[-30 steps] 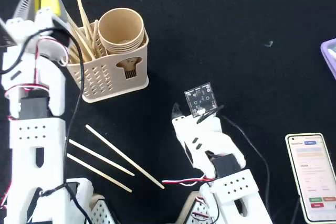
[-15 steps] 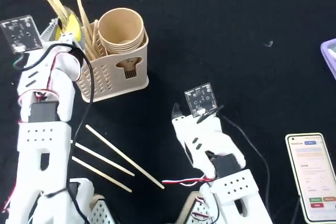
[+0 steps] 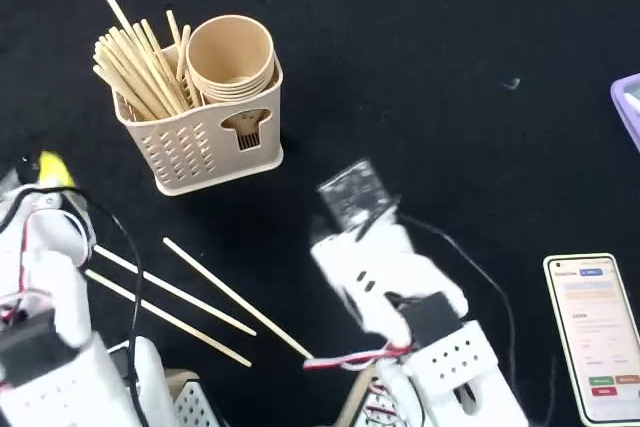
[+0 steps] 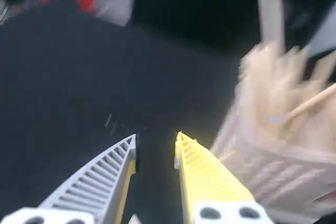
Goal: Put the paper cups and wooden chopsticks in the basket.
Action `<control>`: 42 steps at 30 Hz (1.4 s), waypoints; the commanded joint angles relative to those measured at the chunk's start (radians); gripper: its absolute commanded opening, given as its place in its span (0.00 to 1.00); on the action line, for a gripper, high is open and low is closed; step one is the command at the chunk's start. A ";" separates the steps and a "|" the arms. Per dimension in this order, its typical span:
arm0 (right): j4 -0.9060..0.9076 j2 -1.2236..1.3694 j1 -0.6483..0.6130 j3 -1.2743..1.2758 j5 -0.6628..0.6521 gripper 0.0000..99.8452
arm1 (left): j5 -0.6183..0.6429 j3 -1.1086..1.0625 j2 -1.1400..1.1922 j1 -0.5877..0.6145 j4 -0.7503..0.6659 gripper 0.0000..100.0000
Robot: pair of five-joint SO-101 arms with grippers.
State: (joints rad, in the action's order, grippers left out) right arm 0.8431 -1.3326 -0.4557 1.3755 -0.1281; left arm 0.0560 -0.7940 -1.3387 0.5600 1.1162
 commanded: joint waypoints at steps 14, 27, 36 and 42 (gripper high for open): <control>-0.253 0.159 -0.617 0.039 0.135 0.26 | 0.081 -0.503 0.017 0.084 -0.163 0.13; -0.595 1.010 -0.706 -0.269 0.247 0.25 | 0.135 -0.529 0.017 0.084 -0.184 0.13; -0.528 1.127 -0.675 -0.371 0.247 0.25 | 0.137 -0.527 0.017 0.084 -0.184 0.13; -0.433 1.130 -0.617 -0.415 0.236 0.10 | 0.141 -0.516 0.017 0.085 -0.184 0.13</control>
State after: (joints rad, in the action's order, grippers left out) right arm 0.3521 -0.2033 -1.1324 1.0288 0.1128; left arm 0.1834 -1.3341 -1.3234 0.6368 0.9459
